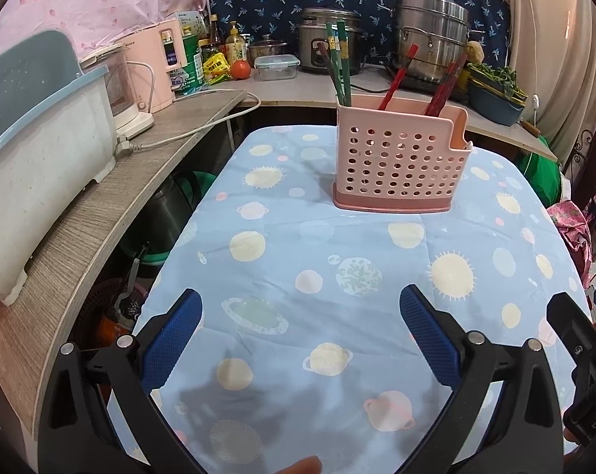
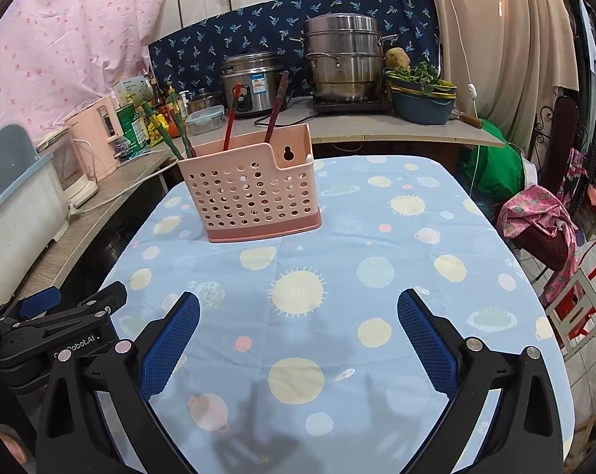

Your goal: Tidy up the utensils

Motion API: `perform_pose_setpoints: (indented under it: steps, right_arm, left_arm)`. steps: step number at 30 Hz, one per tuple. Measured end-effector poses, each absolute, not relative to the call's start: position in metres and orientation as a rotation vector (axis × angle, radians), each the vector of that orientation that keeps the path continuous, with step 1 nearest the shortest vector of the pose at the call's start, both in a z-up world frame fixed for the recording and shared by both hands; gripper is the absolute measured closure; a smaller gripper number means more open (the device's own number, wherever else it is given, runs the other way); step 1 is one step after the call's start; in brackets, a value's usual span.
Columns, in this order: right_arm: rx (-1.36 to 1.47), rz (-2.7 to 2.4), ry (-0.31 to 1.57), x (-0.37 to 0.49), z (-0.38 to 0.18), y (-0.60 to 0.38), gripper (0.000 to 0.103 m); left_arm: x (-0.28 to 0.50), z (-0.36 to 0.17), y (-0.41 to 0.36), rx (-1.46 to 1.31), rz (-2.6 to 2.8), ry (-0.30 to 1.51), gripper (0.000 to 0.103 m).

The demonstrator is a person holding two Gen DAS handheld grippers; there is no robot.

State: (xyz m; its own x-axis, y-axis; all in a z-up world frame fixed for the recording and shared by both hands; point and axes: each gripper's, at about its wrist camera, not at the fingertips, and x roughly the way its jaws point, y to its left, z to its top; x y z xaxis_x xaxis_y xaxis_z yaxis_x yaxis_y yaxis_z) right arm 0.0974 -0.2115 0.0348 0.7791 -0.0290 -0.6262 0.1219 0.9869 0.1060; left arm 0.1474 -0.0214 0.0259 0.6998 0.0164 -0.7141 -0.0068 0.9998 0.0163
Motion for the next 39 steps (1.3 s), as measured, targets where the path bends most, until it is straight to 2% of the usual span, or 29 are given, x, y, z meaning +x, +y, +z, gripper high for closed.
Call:
perform_pose_setpoints:
  steps: [39]
  right_arm:
    - [0.138, -0.093, 0.684, 0.094, 0.030, -0.212, 0.007]
  left_arm:
    - [0.139, 0.031, -0.032, 0.045, 0.018, 0.773, 0.007]
